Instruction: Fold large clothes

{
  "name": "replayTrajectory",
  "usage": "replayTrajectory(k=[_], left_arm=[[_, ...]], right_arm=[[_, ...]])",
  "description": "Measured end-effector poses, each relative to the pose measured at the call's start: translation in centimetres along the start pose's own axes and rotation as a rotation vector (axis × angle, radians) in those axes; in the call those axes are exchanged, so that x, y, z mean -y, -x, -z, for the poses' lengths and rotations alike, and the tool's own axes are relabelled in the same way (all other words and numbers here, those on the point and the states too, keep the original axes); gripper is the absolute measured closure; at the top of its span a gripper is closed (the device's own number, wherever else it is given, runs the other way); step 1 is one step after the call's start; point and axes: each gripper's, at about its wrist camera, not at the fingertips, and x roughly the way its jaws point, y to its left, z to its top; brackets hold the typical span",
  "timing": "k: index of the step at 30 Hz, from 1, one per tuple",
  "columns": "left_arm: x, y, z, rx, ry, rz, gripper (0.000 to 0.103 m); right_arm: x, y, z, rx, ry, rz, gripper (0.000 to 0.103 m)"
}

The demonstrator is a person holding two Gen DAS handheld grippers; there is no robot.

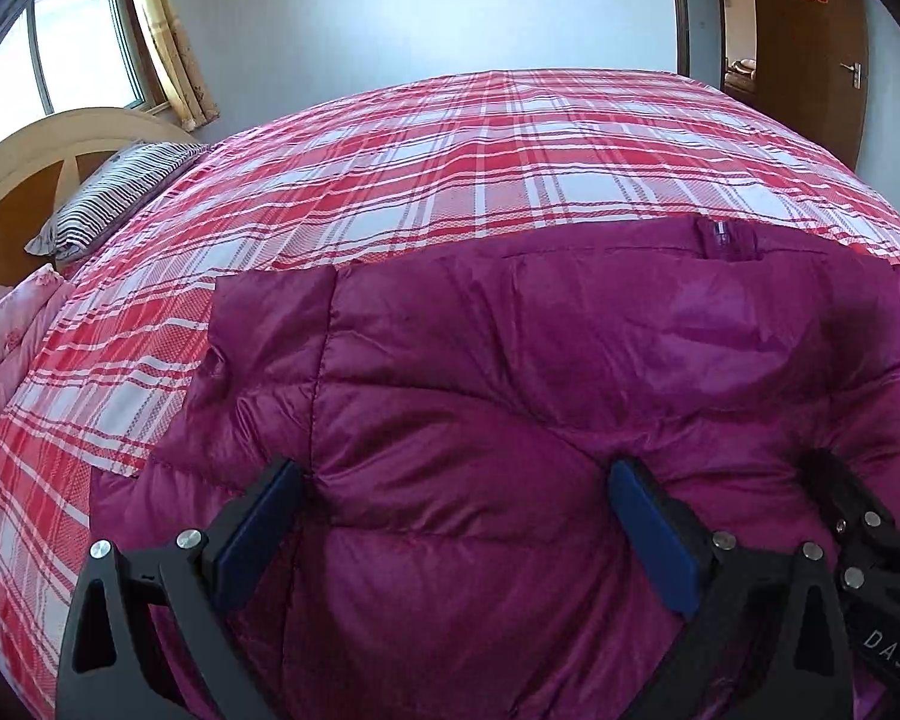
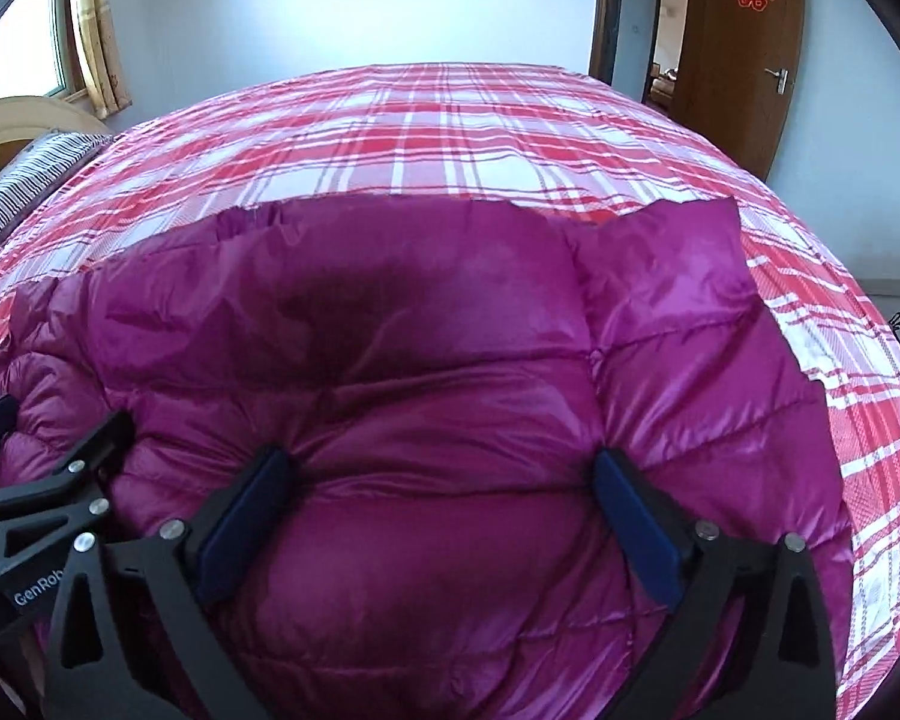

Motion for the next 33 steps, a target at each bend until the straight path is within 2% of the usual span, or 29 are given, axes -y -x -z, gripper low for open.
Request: replayTrajectory(k=[5, 9, 11, 14, 15, 17, 19, 21, 22, 24, 26, 27, 29, 30, 32, 33], left_arm=[[-0.2, 0.0, 0.0, -0.007, 0.006, 0.012, 0.001], [-1.5, 0.7, -0.6, -0.051, 0.014, 0.071, 0.001], [-3.0, 2.4, -0.7, -0.037, 0.029, 0.062, 0.001], [-7.4, 7.4, -0.7, 0.050, 0.065, 0.149, 0.001], [-8.9, 8.4, -0.5, 0.075, 0.067, 0.156, 0.001], [-11.8, 9.2, -0.1, 0.098, 0.066, 0.155, 0.001], [-15.0, 7.8, 0.4, 0.065, 0.086, 0.179, 0.001], [-17.9, 5.3, 0.9, 0.014, 0.145, 0.212, 0.001], [-19.0, 4.4, 1.3, -0.008, 0.188, 0.252, 0.001], [-20.5, 2.7, 1.8, -0.048, 0.279, 0.425, 0.001], [-20.8, 1.5, 1.9, -0.077, 0.328, 0.524, 0.001], [-20.6, 0.9, 1.9, -0.093, 0.339, 0.557, 0.001], [-19.8, 0.2, 1.9, -0.122, 0.331, 0.575, 0.001], [-19.5, -0.4, 2.0, -0.154, 0.327, 0.586, 0.001], [-19.0, -0.8, 2.7, -0.183, 0.325, 0.598, 0.002], [-18.8, -0.7, 2.9, -0.162, 0.300, 0.599, 0.002]], right_arm=[[0.0, -0.2, 0.0, -0.010, 0.006, 0.000, 0.000], [0.0, -0.3, 0.1, -0.005, 0.005, -0.001, 0.000], [-0.1, -0.4, 0.1, -0.001, 0.005, -0.001, 0.000], [-0.2, -0.4, 0.0, -0.005, 0.007, -0.003, 0.000], [-0.1, -0.2, -0.1, -0.006, 0.008, -0.011, 0.000], [0.3, 1.0, -0.3, -0.005, 0.011, -0.027, 0.007], [-0.1, 3.8, -0.3, 0.061, 0.018, -0.006, 0.010], [-1.4, 7.1, 0.0, 0.158, 0.054, -0.038, 0.010], [-2.6, 8.7, 0.3, 0.185, 0.093, -0.079, 0.010], [-4.9, 10.8, 1.1, 0.216, 0.158, -0.157, 0.010], [-7.8, 12.0, 2.5, 0.227, 0.251, -0.228, 0.010], [-9.4, 12.0, 3.2, 0.213, 0.312, -0.235, 0.011], [-11.7, 11.3, 4.3, 0.195, 0.417, -0.148, 0.014], [-11.9, 11.0, 4.5, 0.205, 0.426, -0.120, 0.019], [-10.7, 10.4, 4.1, 0.201, 0.371, -0.081, 0.024], [-8.9, 10.0, 3.4, 0.184, 0.291, -0.068, 0.025]])
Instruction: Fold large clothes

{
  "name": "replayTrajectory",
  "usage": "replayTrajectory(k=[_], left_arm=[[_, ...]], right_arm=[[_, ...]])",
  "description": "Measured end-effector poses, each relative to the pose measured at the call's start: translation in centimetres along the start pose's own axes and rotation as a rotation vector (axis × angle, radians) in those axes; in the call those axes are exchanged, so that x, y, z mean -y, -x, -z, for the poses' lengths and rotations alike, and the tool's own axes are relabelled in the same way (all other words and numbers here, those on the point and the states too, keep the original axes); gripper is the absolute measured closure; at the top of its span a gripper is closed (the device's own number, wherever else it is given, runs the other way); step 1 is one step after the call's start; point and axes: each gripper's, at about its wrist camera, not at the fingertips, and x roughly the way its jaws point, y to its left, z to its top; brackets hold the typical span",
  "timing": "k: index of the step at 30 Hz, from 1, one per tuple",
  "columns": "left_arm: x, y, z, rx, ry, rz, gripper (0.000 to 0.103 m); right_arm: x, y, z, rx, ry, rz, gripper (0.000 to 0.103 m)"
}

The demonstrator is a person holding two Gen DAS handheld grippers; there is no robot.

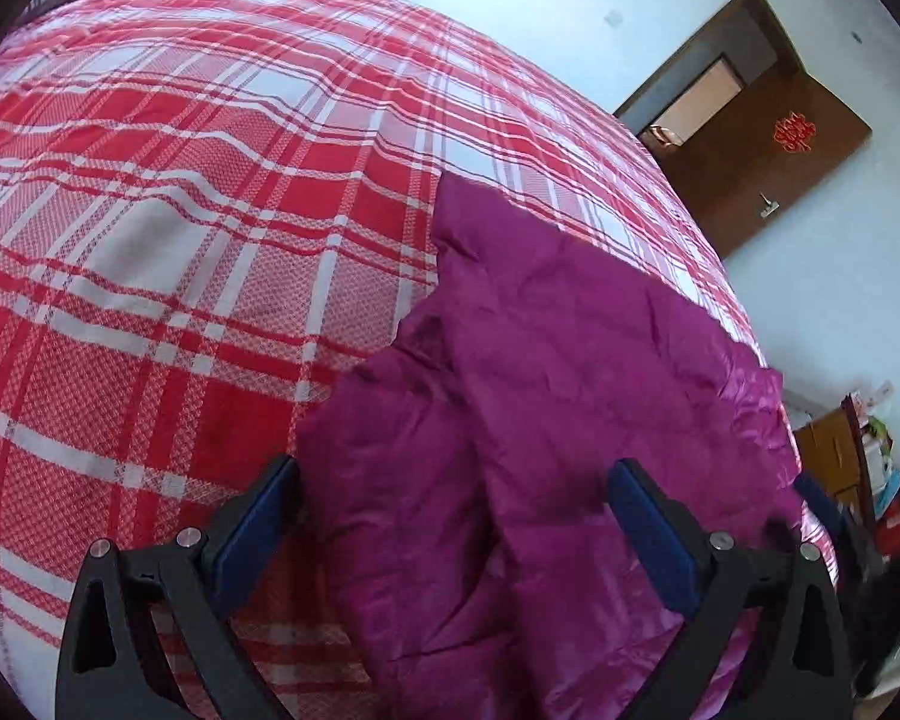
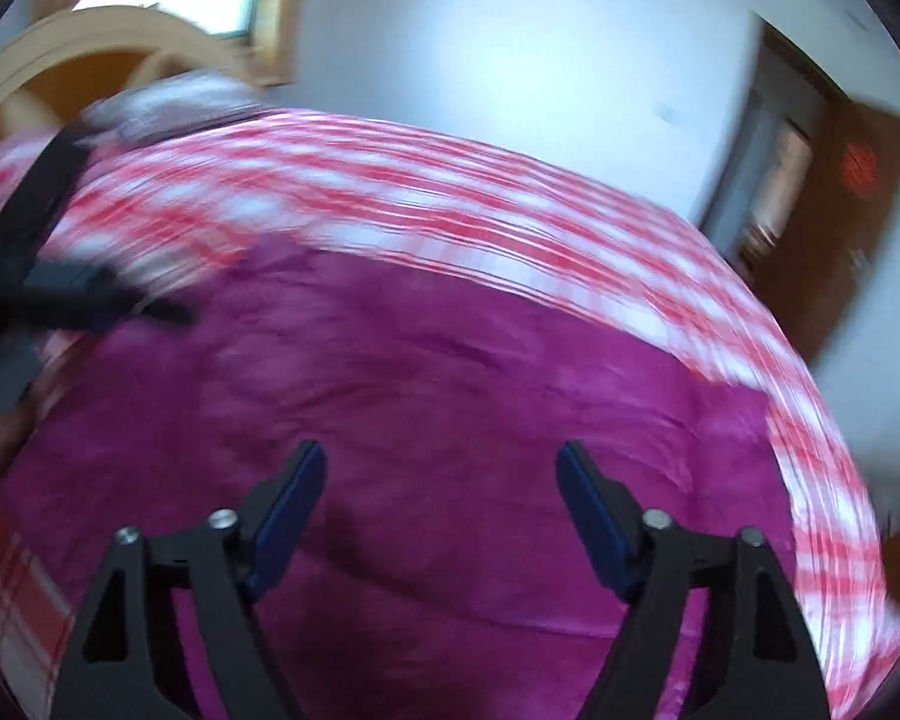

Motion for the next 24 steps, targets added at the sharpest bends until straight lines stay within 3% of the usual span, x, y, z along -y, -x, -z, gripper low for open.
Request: replayTrajectory(k=[3, 6, 9, 13, 16, 17, 19, 21, 24], left_arm=[[0.8, 0.4, 1.0, -0.010, -0.077, 0.003, 0.004], [1.2, 0.3, 1.3, -0.015, -0.111, 0.006, 0.012], [1.4, 0.7, 1.5, -0.022, -0.108, 0.017, 0.022], [1.4, 1.6, 2.9, -0.029, -0.135, 0.009, 0.022], [0.9, 2.2, 3.9, -0.041, -0.121, 0.059, 0.025], [0.8, 2.0, 3.8, -0.043, -0.116, 0.070, 0.030], [1.0, 2.0, 4.0, -0.058, -0.103, 0.108, 0.060], [1.2, 2.0, 4.1, -0.073, -0.062, 0.160, 0.079], [2.6, 3.1, 3.9, -0.035, -0.072, 0.145, 0.086]], right_arm=[[3.6, -0.3, 0.6, -0.027, -0.105, 0.025, 0.027], [3.0, -3.1, 2.1, -0.149, -0.031, 0.024, 0.027], [2.6, -4.4, 3.1, -0.131, -0.021, 0.049, 0.017], [3.0, -4.6, 3.0, -0.146, -0.047, 0.040, 0.016], [3.7, -4.5, 3.2, -0.135, -0.076, 0.014, 0.015], [3.7, -4.5, 3.3, -0.132, -0.080, 0.012, 0.015], [3.7, -4.3, 3.4, -0.122, -0.081, 0.015, 0.015], [4.1, -4.2, 3.6, -0.116, -0.088, 0.008, 0.014], [4.6, -4.0, 3.8, -0.106, -0.109, -0.011, 0.014]])
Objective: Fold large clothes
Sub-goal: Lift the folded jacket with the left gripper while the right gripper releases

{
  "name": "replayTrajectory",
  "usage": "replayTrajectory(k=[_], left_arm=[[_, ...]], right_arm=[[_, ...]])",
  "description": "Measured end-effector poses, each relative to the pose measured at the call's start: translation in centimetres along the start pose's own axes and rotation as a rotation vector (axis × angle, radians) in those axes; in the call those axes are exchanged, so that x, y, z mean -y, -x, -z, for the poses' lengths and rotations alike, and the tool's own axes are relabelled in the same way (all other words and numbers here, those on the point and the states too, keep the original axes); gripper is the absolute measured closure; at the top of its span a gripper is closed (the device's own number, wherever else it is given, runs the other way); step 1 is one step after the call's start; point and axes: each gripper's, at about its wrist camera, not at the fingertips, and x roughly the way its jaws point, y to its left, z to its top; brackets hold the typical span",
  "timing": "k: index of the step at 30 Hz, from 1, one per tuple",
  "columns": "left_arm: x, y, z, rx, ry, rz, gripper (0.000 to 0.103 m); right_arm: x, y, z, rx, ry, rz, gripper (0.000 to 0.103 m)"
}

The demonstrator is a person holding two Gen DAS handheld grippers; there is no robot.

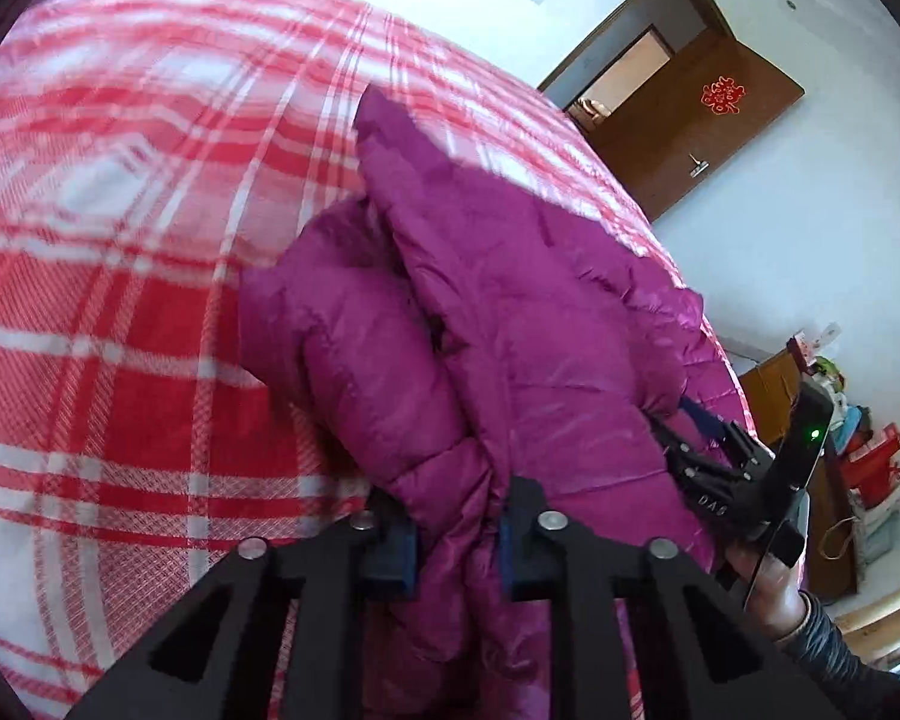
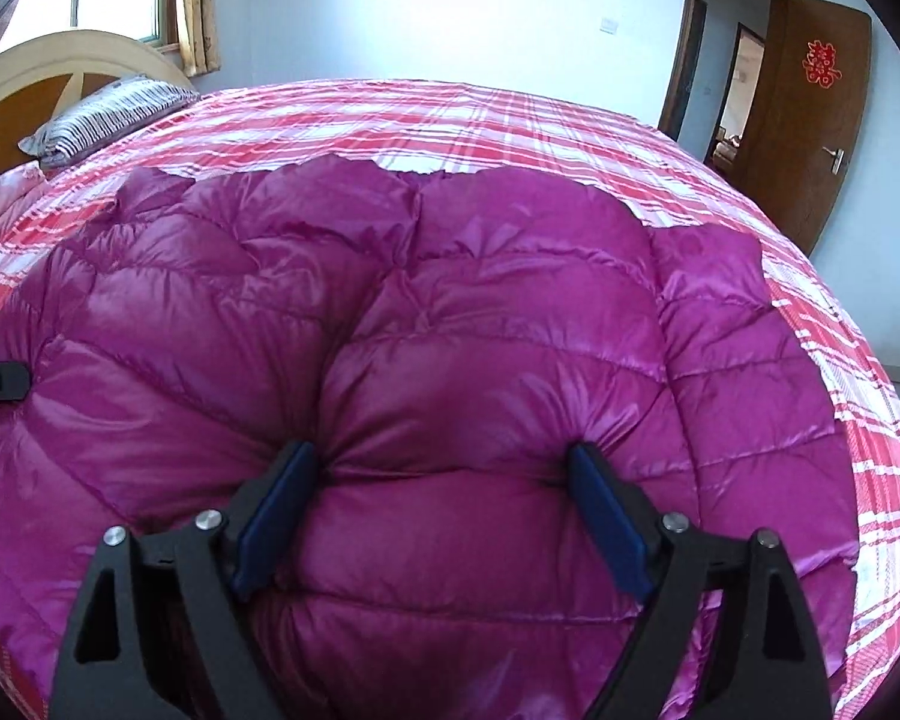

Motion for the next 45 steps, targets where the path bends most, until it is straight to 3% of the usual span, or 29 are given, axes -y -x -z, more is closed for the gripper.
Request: replayTrajectory(k=[6, 12, 18, 22, 25, 31, 34, 37, 39, 41, 45], left_arm=[[4.6, 4.2, -2.2, 0.087, 0.045, 0.110, 0.088], [12.9, 5.0, -3.0, 0.111, -0.041, 0.140, 0.088], [20.1, 2.7, -3.6, 0.127, -0.181, 0.064, 0.088], [24.7, -1.7, -2.8, 0.107, -0.287, 0.016, 0.088], [28.2, -6.1, -1.1, 0.092, -0.398, -0.062, 0.088], [32.7, -15.1, 3.8, 0.107, -0.629, -0.282, 0.087], [33.5, -17.7, 5.8, 0.148, -0.706, -0.374, 0.077], [34.2, -18.6, 7.1, 0.178, -0.766, -0.406, 0.054], [34.7, -18.5, 7.7, 0.205, -0.807, -0.406, 0.050], [34.7, -18.6, 8.1, 0.216, -0.839, -0.422, 0.050], [35.5, -18.5, 8.8, 0.237, -0.864, -0.420, 0.047]], right_arm=[[0.3, 0.0, 0.0, -0.004, -0.015, -0.015, 0.012], [0.6, -0.2, -0.8, -0.046, -0.008, -0.052, 0.012], [5.6, 4.2, -0.3, 0.047, -0.199, -0.210, 0.013], [10.8, 8.1, 0.5, 0.164, -0.328, -0.198, 0.012], [15.6, 10.1, 1.0, 0.222, -0.458, -0.159, 0.012], [22.0, 12.0, 1.3, 0.276, -0.559, -0.134, 0.012], [23.9, 12.8, 2.0, 0.302, -0.582, -0.161, 0.013], [24.9, 12.6, 1.7, 0.294, -0.579, -0.184, 0.016], [25.2, 11.9, 1.5, 0.281, -0.575, -0.223, 0.019], [25.3, 10.9, 0.6, 0.248, -0.555, -0.321, 0.021], [24.3, 8.7, -2.8, 0.116, -0.459, -0.491, 0.027]])
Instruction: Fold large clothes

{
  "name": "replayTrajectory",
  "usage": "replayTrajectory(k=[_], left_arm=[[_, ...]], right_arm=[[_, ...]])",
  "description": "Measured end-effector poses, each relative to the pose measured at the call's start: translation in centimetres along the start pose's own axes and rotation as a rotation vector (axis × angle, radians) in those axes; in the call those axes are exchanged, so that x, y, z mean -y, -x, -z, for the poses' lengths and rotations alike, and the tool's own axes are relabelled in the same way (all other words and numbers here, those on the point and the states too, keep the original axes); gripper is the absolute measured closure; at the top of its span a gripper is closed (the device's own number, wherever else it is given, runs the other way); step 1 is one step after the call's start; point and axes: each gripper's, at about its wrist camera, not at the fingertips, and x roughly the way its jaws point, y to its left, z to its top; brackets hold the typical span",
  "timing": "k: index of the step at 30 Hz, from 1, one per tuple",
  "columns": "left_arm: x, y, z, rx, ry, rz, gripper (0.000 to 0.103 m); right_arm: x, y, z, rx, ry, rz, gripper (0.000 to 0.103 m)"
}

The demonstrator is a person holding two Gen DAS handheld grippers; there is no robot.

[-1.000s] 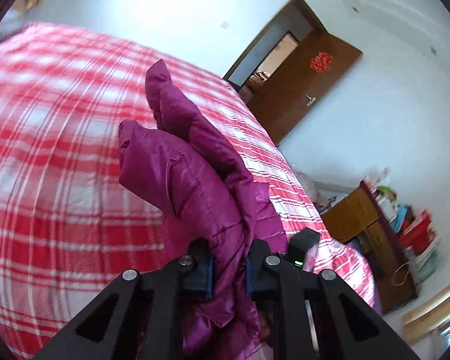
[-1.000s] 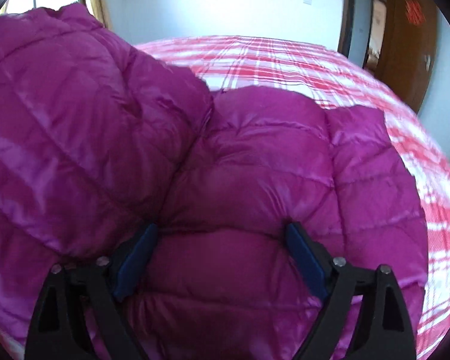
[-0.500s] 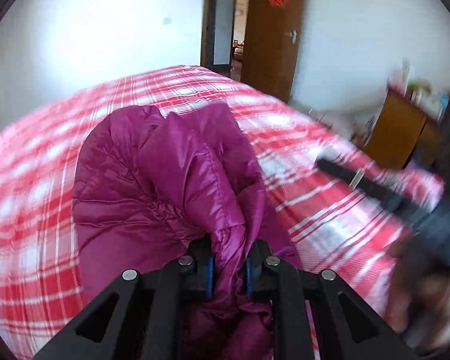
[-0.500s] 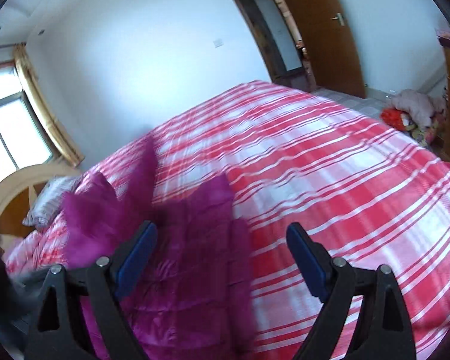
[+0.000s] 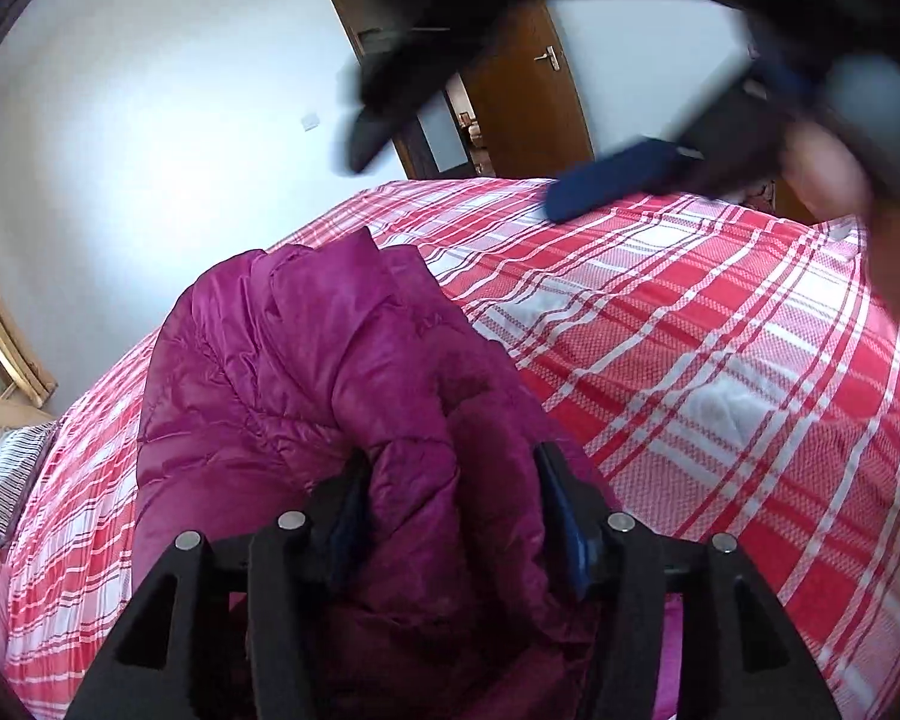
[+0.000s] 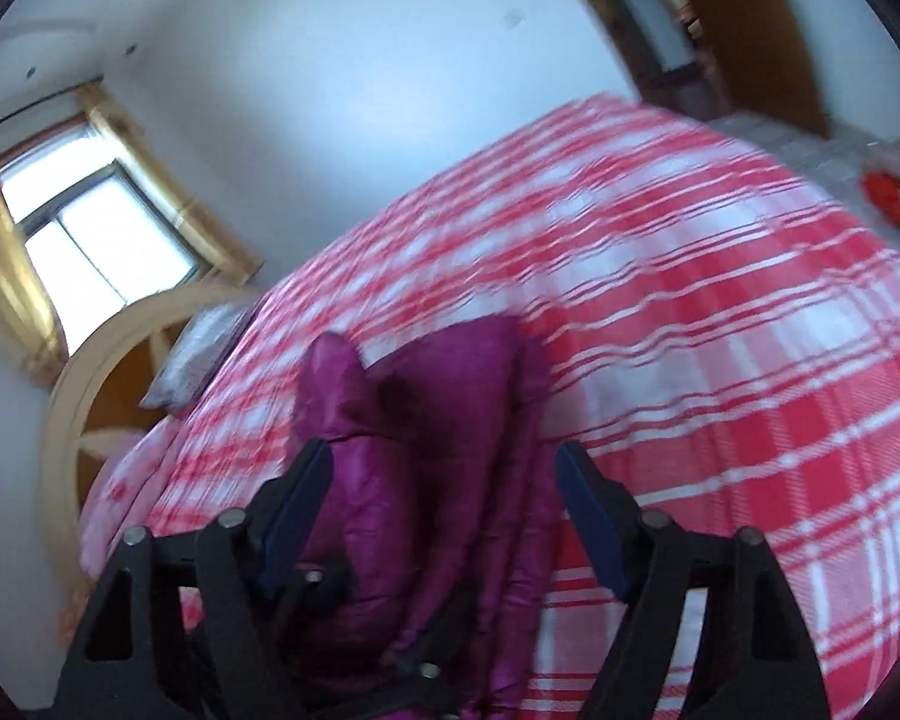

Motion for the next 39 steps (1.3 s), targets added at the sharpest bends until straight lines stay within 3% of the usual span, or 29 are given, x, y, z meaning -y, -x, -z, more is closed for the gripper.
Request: replayTrajectory(k=[5, 8, 9, 12, 15, 17, 18, 20, 23, 25, 28, 30, 31, 33, 35, 37, 39], left_arm=[[-0.5, 0.2, 0.1, 0.010, 0.013, 0.028, 0.045], [-0.4, 0.1, 0.1, 0.005, 0.012, 0.040, 0.043], [-0.4, 0.3, 0.1, 0.002, 0.007, 0.041, 0.042], [-1.3, 2.7, 0.2, 0.021, 0.010, 0.049, 0.042], [-3.2, 6.7, 0.4, 0.072, 0.060, 0.085, 0.040], [-4.8, 9.1, 0.8, 0.140, 0.079, 0.082, 0.020], [-6.0, 10.2, 1.1, 0.181, 0.094, 0.044, 0.007], [-8.3, 10.6, 1.6, 0.221, 0.130, -0.022, 0.006], [-11.8, 6.1, 2.1, 0.061, 0.186, -0.135, 0.005], [-12.7, 2.0, 3.1, -0.085, 0.197, -0.081, 0.005], [-12.7, 1.5, 4.0, -0.071, 0.229, -0.062, 0.005], [-11.8, 1.9, 3.8, -0.051, 0.197, -0.103, 0.005], [-11.4, 1.6, 3.6, -0.048, 0.190, -0.112, 0.005], [-11.2, 1.5, 3.6, -0.049, 0.200, -0.112, 0.005], [-11.5, 1.4, 3.6, -0.053, 0.228, -0.099, 0.005], [-11.8, 1.4, 3.7, -0.063, 0.259, -0.084, 0.005], [-12.7, 1.5, 3.9, -0.069, 0.280, -0.070, 0.005]], right_arm=[[-1.2, -4.6, -1.9, -0.228, 0.019, -0.111, 0.032], [-1.8, -6.4, -1.6, -0.297, 0.047, -0.096, 0.063], [-2.0, -6.7, -1.4, -0.316, 0.056, -0.095, 0.083], [-2.0, -6.7, -0.8, -0.303, 0.066, -0.035, 0.090], [-0.8, -6.2, -1.1, -0.253, 0.032, 0.046, 0.092], [0.1, -5.8, -1.4, -0.219, 0.010, 0.098, 0.093], [0.5, -5.9, -1.4, -0.211, 0.008, 0.129, 0.093], [0.4, -5.9, -1.4, -0.204, 0.028, 0.198, 0.093], [0.6, -6.9, -0.7, -0.211, 0.062, 0.284, 0.093], [0.7, -7.3, -0.2, -0.211, 0.062, 0.314, 0.091], [-0.2, -6.4, 0.0, -0.171, 0.056, 0.407, 0.081], [-2.8, -4.2, -0.3, -0.074, 0.065, 0.527, 0.077], [-4.0, -3.2, -0.4, -0.026, 0.061, 0.542, 0.073], [-7.0, -1.1, -0.8, 0.087, 0.027, 0.454, 0.062], [-9.7, -1.0, -1.0, 0.143, -0.010, 0.256, 0.057], [-10.0, -2.0, -1.1, 0.171, -0.095, 0.088, 0.043], [-8.8, -4.5, -1.3, 0.172, -0.206, 0.010, 0.040]])
